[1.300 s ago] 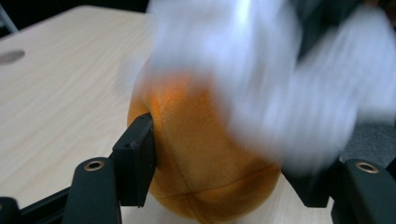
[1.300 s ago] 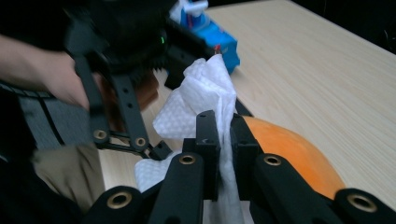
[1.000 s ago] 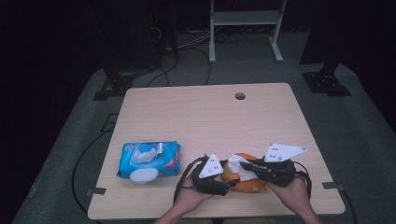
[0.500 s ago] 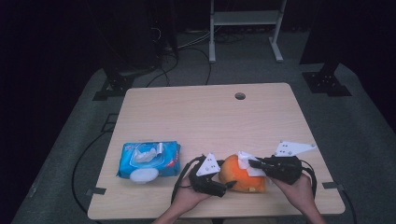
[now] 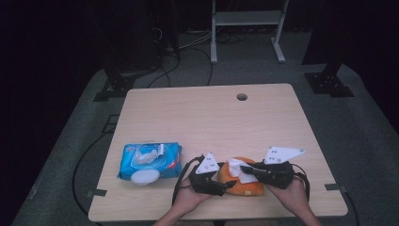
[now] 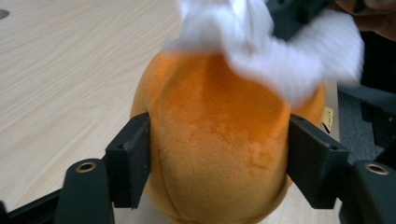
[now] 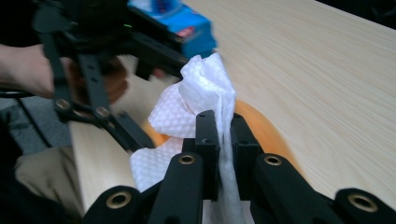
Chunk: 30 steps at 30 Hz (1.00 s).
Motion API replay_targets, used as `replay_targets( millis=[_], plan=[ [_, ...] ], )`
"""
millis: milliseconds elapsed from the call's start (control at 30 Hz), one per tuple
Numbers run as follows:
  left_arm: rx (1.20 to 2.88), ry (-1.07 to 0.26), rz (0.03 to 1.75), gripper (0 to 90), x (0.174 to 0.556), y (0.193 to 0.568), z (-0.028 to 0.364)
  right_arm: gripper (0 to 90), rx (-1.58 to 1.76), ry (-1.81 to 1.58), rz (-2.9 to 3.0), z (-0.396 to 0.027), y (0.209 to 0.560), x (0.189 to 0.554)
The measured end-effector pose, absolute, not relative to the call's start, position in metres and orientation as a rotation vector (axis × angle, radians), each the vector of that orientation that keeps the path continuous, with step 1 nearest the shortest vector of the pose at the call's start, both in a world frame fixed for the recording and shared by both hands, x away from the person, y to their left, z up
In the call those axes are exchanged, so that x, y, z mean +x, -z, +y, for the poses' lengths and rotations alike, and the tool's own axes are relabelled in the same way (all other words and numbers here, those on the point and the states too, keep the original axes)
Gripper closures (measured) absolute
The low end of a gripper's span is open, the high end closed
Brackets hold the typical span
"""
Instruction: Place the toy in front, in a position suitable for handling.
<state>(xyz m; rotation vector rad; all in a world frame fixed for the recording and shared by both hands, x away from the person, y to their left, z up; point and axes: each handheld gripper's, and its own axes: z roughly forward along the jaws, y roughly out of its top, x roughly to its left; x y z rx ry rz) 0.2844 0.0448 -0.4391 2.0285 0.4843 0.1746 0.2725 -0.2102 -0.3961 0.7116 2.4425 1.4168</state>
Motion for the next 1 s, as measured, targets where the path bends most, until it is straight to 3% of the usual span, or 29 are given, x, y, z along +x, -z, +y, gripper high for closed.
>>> replay_targets(
  millis=[167,300,433,467,567,633,833,1000],
  plan=[
    [2.028,-0.193,0.475,27.9,0.284,0.438,0.046,84.2,0.829,-1.436,2.413,-0.233,0.402,0.278],
    [2.000,-0.193,0.444,10.8,0.281,0.433,0.044,83.8,0.737,-1.448,2.438,-0.223,0.402,0.274],
    [2.036,-0.199,0.431,6.0,0.283,0.433,0.040,83.5,0.623,-1.479,2.478,-0.208,0.404,0.271],
    [2.040,-0.189,0.438,6.3,0.284,0.435,0.041,83.5,0.623,-1.470,2.479,-0.207,0.404,0.271],
    [2.041,-0.221,0.430,24.9,0.284,0.436,0.046,83.7,0.662,-1.466,2.472,-0.209,0.404,0.276],
    [2.033,-0.212,0.459,29.8,0.286,0.437,0.048,83.7,0.693,-1.469,2.463,-0.214,0.406,0.279],
    [1.993,-0.176,0.549,33.3,0.290,0.439,0.056,83.9,0.820,-1.478,2.421,-0.233,0.409,0.283],
    [1.965,-0.196,0.624,33.4,0.296,0.440,0.067,83.7,0.724,-1.519,2.444,-0.220,0.405,0.275]
  ],
)
